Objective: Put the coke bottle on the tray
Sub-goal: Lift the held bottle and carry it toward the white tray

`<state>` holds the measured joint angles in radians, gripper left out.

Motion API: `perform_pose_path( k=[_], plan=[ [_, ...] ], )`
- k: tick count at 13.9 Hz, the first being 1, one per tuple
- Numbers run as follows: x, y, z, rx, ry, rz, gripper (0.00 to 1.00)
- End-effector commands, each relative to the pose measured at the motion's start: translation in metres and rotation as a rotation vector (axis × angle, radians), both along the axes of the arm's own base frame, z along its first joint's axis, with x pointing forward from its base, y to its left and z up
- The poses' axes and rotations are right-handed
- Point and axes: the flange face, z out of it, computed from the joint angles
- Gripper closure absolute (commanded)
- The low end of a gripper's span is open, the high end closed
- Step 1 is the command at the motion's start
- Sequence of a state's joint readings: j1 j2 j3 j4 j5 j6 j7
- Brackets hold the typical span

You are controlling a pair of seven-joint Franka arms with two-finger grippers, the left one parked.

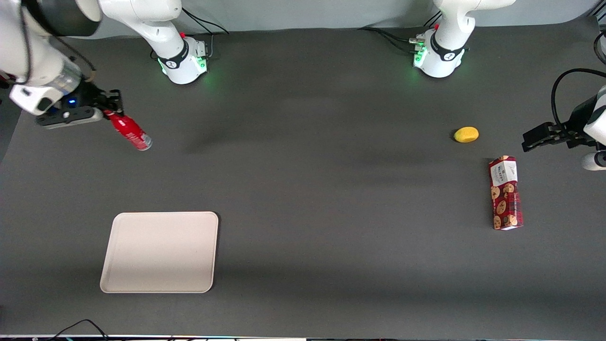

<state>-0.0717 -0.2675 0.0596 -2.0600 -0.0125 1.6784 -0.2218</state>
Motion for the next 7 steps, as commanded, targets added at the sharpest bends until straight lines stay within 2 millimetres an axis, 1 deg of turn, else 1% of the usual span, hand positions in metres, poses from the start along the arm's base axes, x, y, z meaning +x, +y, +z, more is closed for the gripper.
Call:
perform_pose_path(
  k=[1, 2, 3, 4, 5, 6, 7],
  plan=[
    [0.081, -0.044, 0.028, 0.026, 0.031, 0.100, 1.00],
    [0.098, -0.050, 0.038, 0.029, 0.012, 0.136, 1.00],
    [0.113, -0.061, 0.043, 0.030, -0.002, 0.162, 1.00],
    [0.129, -0.073, 0.042, 0.027, -0.012, 0.185, 1.00],
    [0.147, -0.078, 0.033, 0.031, -0.013, 0.227, 1.00],
    [0.165, -0.083, 0.018, 0.038, -0.003, 0.266, 1.00],
    [0.179, -0.095, -0.001, 0.040, 0.014, 0.282, 1.00]
  ],
)
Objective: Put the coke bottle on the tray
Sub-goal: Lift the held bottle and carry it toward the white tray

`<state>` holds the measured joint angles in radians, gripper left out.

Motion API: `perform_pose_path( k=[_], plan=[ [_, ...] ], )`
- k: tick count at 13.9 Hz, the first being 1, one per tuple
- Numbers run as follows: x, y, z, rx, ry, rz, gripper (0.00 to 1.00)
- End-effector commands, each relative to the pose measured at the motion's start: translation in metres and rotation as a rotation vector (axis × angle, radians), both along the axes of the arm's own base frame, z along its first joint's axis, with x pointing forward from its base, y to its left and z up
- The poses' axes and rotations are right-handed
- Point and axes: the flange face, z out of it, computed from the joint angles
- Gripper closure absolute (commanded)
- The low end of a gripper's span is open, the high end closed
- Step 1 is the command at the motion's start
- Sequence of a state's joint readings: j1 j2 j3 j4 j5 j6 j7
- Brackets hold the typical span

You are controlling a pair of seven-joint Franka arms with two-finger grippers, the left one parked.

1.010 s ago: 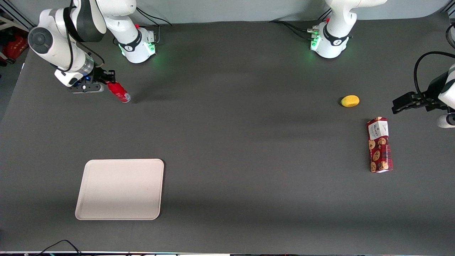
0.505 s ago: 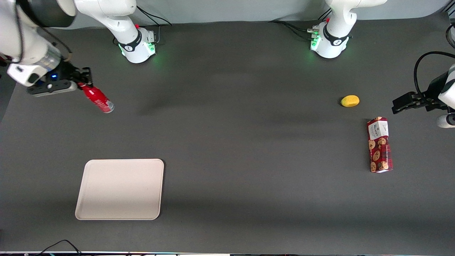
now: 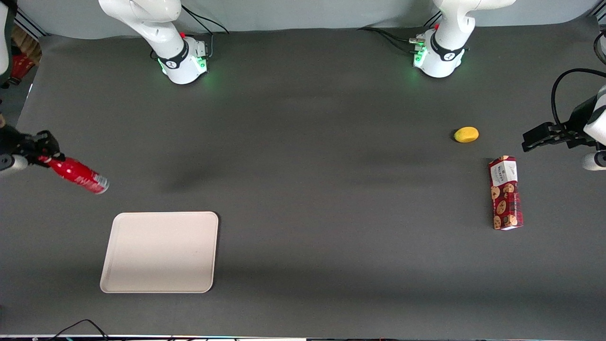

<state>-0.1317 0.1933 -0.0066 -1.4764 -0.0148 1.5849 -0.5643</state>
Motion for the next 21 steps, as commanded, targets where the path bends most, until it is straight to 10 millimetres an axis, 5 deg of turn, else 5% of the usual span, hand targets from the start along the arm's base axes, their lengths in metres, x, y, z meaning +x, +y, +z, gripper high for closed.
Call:
perform_pose_path(
  k=[1, 4, 9, 15, 18, 21],
  plan=[
    [0.050, -0.026, -0.043, -0.008, 0.060, 0.086, 1.00],
    [0.078, -0.041, -0.106, -0.054, 0.061, 0.097, 1.00],
    [0.113, -0.043, -0.174, -0.098, 0.049, 0.165, 1.00],
    [0.130, -0.044, -0.207, -0.107, 0.017, 0.194, 1.00],
    [0.135, -0.044, -0.220, -0.112, -0.003, 0.194, 0.93],
    [0.135, -0.044, -0.224, -0.111, -0.001, 0.185, 0.72]
  ],
)
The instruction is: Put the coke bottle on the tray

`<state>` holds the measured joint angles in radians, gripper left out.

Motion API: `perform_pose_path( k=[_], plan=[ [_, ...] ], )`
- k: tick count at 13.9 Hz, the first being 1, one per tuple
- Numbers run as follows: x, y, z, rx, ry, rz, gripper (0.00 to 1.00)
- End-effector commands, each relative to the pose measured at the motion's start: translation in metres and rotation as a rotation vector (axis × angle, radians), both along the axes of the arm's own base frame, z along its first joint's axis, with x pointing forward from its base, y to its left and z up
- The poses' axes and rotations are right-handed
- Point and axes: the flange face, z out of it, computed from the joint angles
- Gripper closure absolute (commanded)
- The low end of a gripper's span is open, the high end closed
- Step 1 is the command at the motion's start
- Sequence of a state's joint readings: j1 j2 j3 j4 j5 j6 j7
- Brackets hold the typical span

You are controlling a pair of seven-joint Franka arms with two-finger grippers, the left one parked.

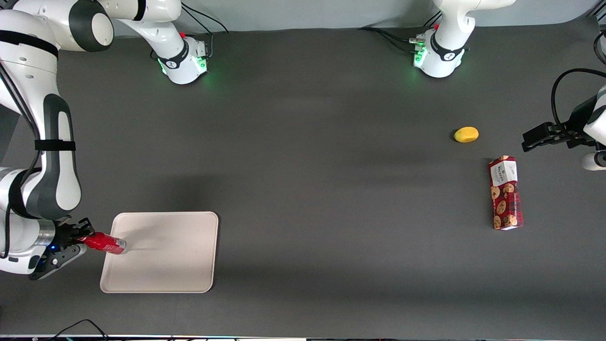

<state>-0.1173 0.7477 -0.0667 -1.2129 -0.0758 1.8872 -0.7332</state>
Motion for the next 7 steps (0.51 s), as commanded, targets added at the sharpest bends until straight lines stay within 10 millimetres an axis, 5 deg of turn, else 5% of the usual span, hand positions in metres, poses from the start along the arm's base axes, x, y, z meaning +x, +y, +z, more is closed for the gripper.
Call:
perform_pose_path(
  k=[1, 3, 5, 7],
  plan=[
    [0.009, 0.000, 0.006, -0.025, -0.015, 0.017, 0.67],
    [0.010, 0.001, 0.006, -0.020, -0.018, 0.008, 0.00],
    [0.010, 0.003, 0.011, -0.021, -0.028, -0.031, 0.00],
    [0.009, 0.015, 0.043, -0.018, -0.075, -0.124, 0.00]
  ],
)
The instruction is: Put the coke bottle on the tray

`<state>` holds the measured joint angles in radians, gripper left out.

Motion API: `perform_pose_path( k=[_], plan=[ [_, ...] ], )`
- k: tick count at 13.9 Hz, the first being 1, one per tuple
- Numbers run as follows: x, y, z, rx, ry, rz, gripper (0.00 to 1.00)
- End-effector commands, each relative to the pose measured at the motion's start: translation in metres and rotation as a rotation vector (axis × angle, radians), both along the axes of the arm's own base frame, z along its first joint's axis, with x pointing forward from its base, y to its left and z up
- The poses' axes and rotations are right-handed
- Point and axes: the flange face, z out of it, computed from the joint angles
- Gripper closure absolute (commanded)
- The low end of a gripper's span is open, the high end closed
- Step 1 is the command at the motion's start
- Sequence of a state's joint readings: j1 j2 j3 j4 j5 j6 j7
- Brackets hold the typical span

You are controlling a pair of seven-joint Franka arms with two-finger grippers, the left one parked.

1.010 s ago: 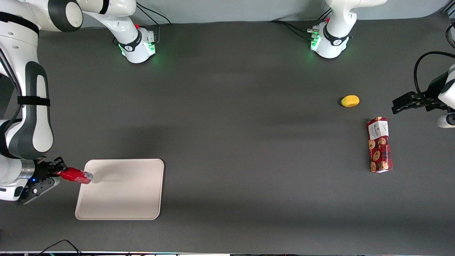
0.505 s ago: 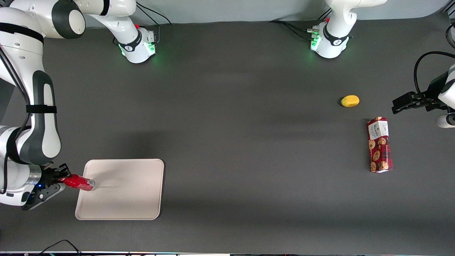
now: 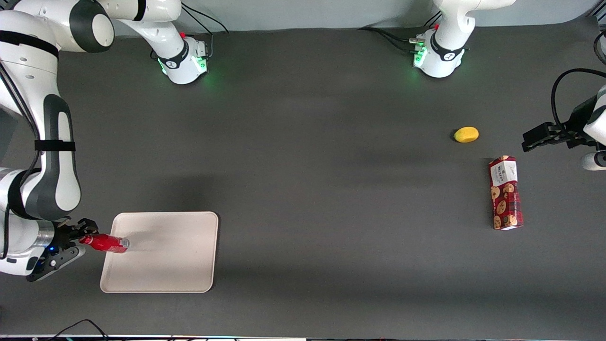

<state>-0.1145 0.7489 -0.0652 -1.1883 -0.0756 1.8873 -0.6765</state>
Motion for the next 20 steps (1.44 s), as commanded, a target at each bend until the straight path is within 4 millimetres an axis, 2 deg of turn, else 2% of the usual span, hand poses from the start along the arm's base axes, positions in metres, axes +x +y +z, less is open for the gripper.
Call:
perform_pose_path(
  k=[1, 3, 5, 7, 8, 11, 13, 15, 17, 20],
  plan=[
    [0.003, 0.032, 0.056, -0.012, -0.071, -0.122, 0.00],
    [-0.011, 0.062, 0.100, -0.001, -0.070, -0.270, 0.00],
    [-0.029, 0.087, 0.141, 0.106, -0.090, -0.429, 0.00],
    [-0.063, 0.099, 0.173, 0.159, -0.091, -0.512, 0.00],
    [-0.083, 0.113, 0.188, 0.162, -0.090, -0.522, 0.00],
    [-0.152, 0.116, 0.230, 0.170, -0.116, -0.541, 0.00],
    [-0.198, 0.118, 0.247, 0.173, -0.130, -0.538, 0.00],
    [-0.230, 0.118, 0.257, 0.173, -0.166, -0.534, 0.00],
    [-0.230, 0.119, 0.259, 0.172, -0.175, -0.533, 0.00],
    [-0.207, 0.118, 0.261, 0.176, -0.193, -0.539, 0.00]
  ],
)
